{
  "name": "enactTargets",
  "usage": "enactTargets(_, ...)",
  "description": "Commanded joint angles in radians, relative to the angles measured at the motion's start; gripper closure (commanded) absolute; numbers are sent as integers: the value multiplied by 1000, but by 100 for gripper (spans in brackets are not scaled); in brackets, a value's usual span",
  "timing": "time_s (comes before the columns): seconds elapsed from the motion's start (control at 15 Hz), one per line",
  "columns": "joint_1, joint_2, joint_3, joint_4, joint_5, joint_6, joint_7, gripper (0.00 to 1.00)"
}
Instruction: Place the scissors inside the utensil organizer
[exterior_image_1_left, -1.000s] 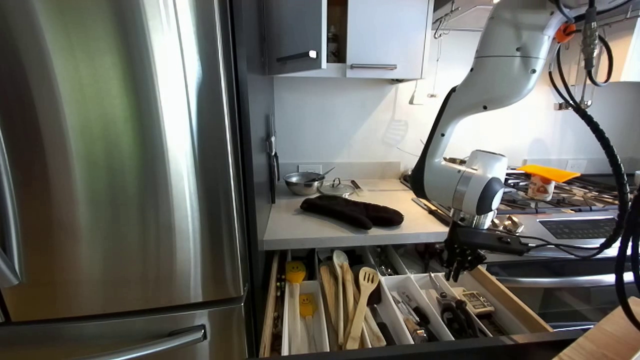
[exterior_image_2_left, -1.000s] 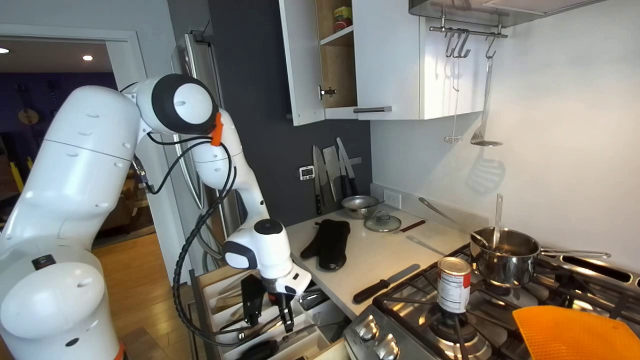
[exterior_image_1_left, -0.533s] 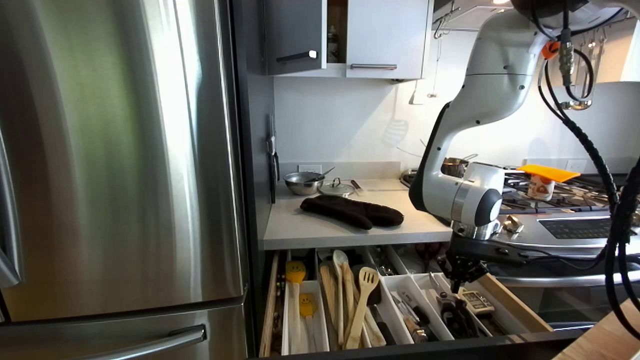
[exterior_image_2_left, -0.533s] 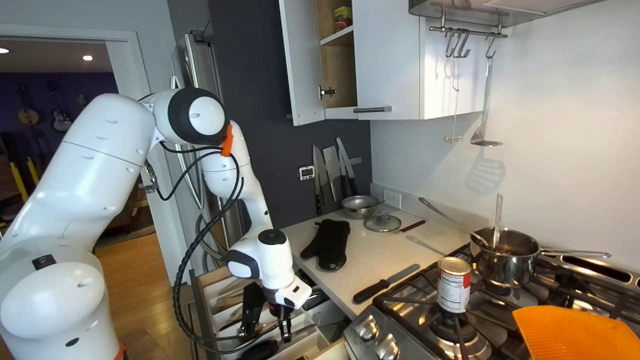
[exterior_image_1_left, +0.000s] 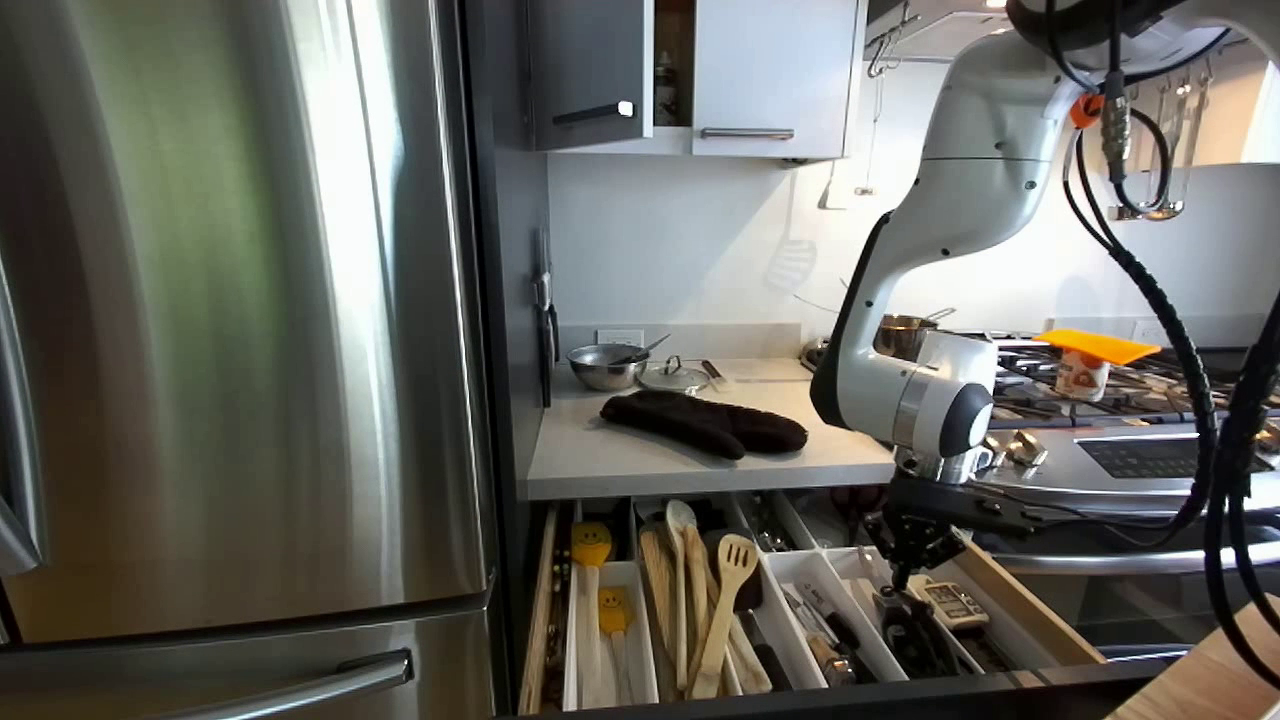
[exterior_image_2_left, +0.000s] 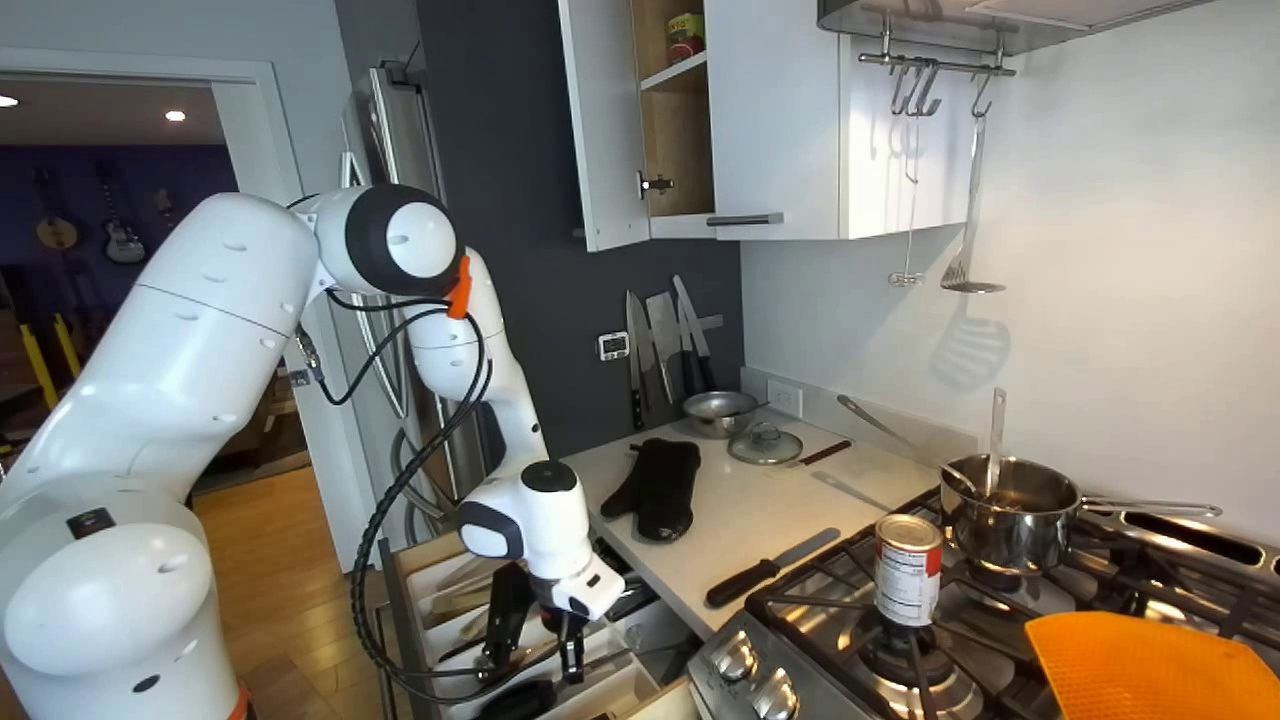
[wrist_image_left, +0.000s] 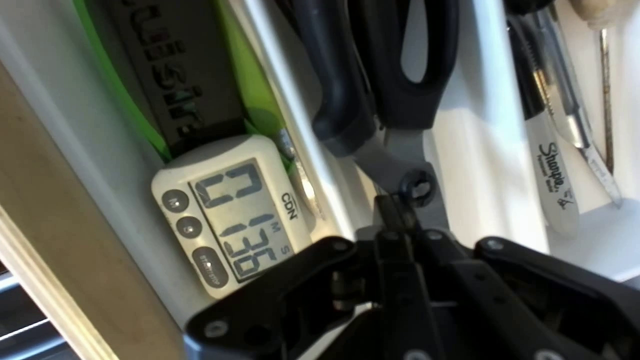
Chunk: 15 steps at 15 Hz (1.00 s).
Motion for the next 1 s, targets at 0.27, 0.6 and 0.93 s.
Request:
enactTargets(0.27,27,20,-39,0,-68,-93,64,100)
enactTargets(0.6,38,8,-65,-4,-122,-140,96,100)
enactTargets(0.93,52,-7,-80,-11,-150,-168,116,100)
